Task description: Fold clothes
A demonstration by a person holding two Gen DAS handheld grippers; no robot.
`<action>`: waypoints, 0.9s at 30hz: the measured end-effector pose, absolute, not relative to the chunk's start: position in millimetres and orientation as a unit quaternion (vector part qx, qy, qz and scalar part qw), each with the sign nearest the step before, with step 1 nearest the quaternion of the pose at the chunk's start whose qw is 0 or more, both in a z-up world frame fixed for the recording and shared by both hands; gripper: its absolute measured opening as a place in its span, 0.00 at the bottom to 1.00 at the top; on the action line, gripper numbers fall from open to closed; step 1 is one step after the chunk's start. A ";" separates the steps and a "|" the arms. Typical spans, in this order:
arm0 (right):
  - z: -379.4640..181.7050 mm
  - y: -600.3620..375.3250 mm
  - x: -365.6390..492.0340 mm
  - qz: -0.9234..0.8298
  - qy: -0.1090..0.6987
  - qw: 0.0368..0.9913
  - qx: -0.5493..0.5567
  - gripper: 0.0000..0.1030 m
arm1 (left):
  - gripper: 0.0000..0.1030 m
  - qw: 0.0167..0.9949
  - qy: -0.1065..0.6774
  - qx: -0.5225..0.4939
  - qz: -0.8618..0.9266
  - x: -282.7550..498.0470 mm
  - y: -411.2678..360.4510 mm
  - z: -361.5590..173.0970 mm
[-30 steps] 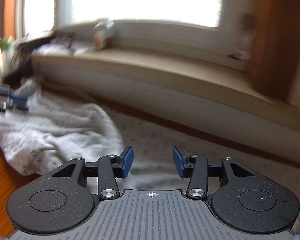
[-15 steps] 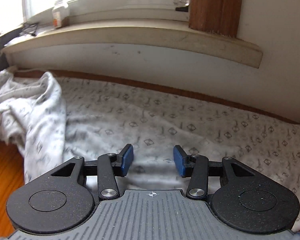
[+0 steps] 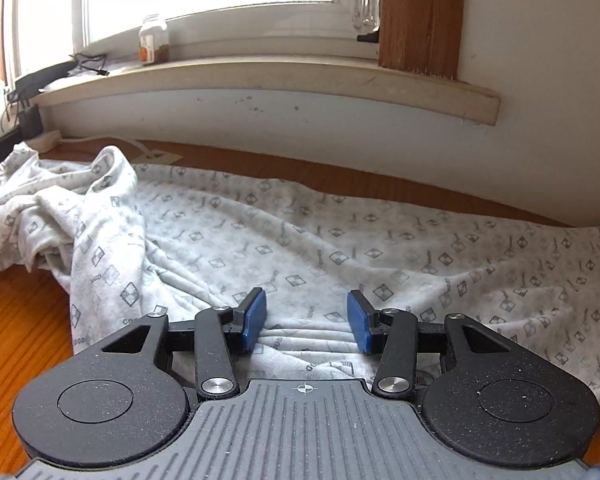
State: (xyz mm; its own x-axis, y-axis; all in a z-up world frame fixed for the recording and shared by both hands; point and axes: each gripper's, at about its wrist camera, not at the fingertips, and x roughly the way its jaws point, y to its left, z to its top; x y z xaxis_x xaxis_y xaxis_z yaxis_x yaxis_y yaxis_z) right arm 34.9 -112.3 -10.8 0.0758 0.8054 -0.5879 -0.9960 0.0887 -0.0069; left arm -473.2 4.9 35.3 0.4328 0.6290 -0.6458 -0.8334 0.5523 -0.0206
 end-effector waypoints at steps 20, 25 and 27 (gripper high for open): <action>-12.6 -112.7 34.9 0.634 0.226 0.711 -0.204 0.48 | 0.13 0.748 0.296 -0.145 0.576 -508.6 101.4 55.1; -12.6 -112.8 35.2 0.634 0.227 0.711 -0.203 0.50 | 0.46 0.732 0.288 -0.137 0.602 -517.9 95.9 62.2; -12.6 -112.6 35.2 0.630 0.227 0.714 -0.204 0.53 | 0.65 0.743 0.273 -0.126 0.598 -511.1 87.8 68.1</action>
